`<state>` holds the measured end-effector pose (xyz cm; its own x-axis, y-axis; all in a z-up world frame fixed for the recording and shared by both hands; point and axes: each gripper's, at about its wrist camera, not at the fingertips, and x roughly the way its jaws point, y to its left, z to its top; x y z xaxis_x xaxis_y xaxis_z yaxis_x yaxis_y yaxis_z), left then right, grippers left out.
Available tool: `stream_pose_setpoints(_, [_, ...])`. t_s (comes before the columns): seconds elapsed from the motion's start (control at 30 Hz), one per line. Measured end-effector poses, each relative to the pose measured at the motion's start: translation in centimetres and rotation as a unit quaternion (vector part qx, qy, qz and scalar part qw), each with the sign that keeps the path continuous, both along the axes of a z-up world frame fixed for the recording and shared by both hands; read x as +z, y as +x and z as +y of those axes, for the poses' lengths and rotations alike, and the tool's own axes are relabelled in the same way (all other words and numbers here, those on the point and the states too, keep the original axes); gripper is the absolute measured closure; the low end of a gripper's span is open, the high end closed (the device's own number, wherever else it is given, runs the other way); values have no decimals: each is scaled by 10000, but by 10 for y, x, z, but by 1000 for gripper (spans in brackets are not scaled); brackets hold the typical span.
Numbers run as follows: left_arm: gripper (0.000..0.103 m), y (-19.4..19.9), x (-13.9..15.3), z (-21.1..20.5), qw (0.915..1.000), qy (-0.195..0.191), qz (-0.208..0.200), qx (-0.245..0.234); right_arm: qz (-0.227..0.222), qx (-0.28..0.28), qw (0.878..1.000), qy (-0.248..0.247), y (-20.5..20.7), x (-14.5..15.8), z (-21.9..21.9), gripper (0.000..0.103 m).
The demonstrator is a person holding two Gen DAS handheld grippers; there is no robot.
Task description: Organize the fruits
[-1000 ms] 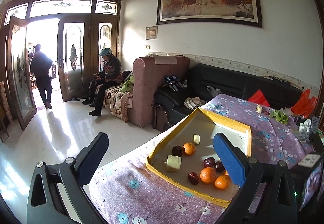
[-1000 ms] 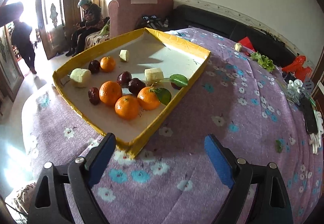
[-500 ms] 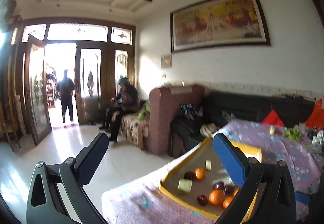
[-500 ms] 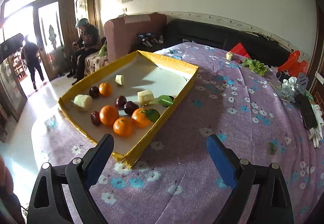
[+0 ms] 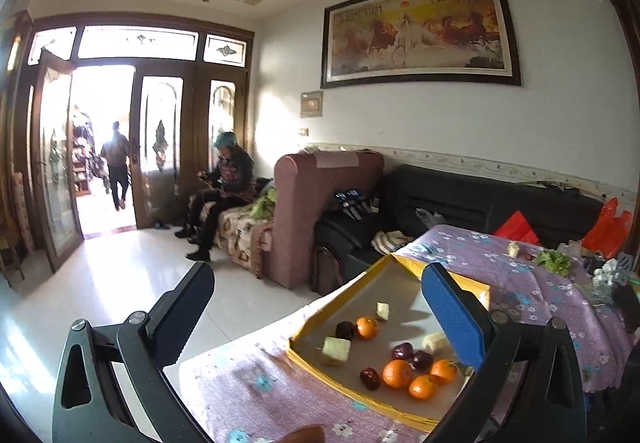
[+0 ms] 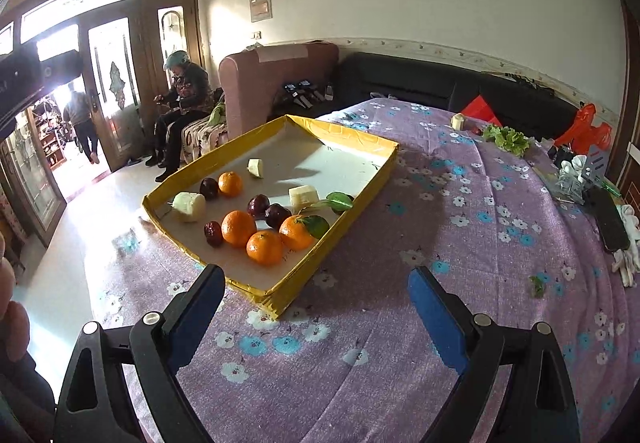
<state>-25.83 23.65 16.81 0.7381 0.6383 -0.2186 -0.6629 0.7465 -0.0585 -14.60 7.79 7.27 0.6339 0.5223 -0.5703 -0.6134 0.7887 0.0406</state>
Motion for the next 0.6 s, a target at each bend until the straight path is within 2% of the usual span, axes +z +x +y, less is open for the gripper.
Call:
stream_pose_setpoints(0.17, [0, 0, -6, 11, 9995, -273, -130, 69, -54, 51, 10000, -51, -3, 0, 3, 7])
stream_pose_setpoints(0.4, [0, 10, -16, 33, 9972, -726, 147, -34, -226, 207, 9992, -250, -14, -3, 15, 7])
stream_pose_setpoints(0.6, [0, 14, -24, 39, 9972, -539, 505, 85, -259, 336, 9985, -340, -18, -4, 25, 7])
